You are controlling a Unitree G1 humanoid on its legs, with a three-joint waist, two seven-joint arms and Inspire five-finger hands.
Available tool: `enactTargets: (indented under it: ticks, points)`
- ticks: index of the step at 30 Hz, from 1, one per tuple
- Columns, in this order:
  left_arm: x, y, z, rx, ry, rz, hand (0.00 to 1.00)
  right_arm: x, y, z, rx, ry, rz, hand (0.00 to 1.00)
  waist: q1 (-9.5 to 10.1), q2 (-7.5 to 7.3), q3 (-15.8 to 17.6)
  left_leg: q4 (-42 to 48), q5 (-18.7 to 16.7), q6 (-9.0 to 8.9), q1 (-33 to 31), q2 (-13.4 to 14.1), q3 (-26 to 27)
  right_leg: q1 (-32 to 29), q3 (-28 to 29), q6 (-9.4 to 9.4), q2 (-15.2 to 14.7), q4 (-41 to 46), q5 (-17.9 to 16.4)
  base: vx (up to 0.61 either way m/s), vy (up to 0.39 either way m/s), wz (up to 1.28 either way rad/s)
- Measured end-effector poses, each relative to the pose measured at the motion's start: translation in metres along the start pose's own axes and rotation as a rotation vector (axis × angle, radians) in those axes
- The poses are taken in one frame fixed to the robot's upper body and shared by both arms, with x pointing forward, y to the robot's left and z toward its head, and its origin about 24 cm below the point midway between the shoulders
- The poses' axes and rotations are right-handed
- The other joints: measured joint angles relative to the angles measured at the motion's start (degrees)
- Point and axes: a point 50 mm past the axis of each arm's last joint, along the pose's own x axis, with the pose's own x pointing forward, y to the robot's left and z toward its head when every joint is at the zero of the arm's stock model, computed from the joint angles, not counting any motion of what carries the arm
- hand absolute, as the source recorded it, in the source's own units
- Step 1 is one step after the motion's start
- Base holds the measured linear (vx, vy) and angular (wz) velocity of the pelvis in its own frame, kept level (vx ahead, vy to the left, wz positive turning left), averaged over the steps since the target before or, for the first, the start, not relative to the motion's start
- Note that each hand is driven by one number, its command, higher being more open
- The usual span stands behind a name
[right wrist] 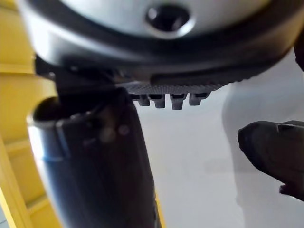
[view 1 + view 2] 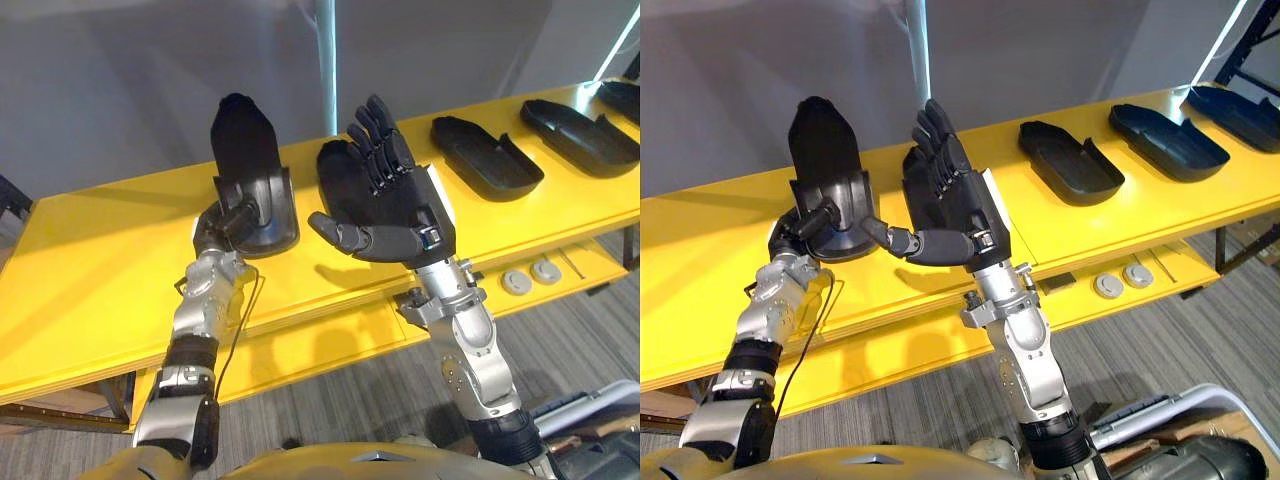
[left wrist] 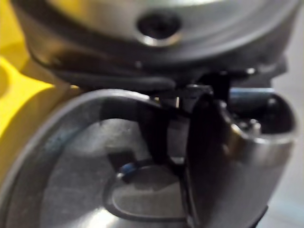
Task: Walk over and take three plastic housings, then place them on the shelf
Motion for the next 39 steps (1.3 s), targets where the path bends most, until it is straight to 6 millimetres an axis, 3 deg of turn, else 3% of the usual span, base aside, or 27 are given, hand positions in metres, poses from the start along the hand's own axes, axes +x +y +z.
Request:
enactTargets:
  ticks: [3, 12, 13, 29, 34, 39]
  points:
    - [0.008, 0.000, 0.011, -0.006, 0.011, 0.033, 0.00, 0.004, 0.001, 0.001, 0.004, -0.001, 0.020, 1.00, -0.70, 0.44, 0.5, 0.0, 0.4, 0.20, -0.7, 1.0, 3.4, -1.0, 0.2, 0.24, 0.2, 0.2, 0.2, -0.04, 0.010, 0.00]
    - [0.016, 0.003, 0.028, 0.001, 0.064, 0.060, 0.00, 0.004, 0.007, 0.003, 0.018, 0.004, 0.049, 1.00, -0.98, 0.66, 2.1, -0.6, 1.8, 0.50, -0.2, 1.0, 3.6, -1.3, 0.7, 0.23, 0.5, 0.9, 0.2, 0.00, 0.004, -0.01]
    - [0.017, 0.004, 0.028, 0.001, 0.065, 0.058, 1.00, 0.004, 0.007, 0.003, 0.018, 0.004, 0.045, 1.00, -0.97, 0.70, 2.1, -0.7, 2.0, 0.52, -0.2, 1.0, 3.6, -1.3, 0.6, 0.23, 0.6, 0.9, 0.2, 0.00, 0.000, 0.00]
    - [0.017, 0.009, 0.025, 0.032, 0.087, 0.001, 1.00, -0.007, 0.009, -0.005, 0.039, 0.054, 0.001, 1.00, -2.23, 1.44, 2.8, -2.4, 3.7, 0.62, 1.6, 0.9, 1.7, 0.8, -1.1, 0.17, 1.0, 0.5, 0.1, 0.01, 0.011, 0.04]
    - [0.011, 0.008, 0.022, 0.058, 0.070, -0.013, 1.00, -0.008, 0.009, -0.006, 0.039, 0.060, -0.015, 1.00, -2.32, 1.53, 2.8, -2.6, 4.0, 0.66, 1.5, 0.9, 0.2, 1.7, -2.3, 0.18, 1.0, 0.1, 0.1, 0.01, 0.010, 0.11]
    - [-0.001, 0.021, 0.017, 0.097, 0.030, 0.043, 1.00, -0.014, 0.008, -0.009, 0.031, 0.083, -0.055, 1.00, -1.98, 1.74, 2.7, -2.6, 4.3, 0.70, 1.4, 1.0, -1.2, 2.6, -3.8, 0.17, 1.1, -0.3, 0.1, 0.02, 0.006, 0.14]
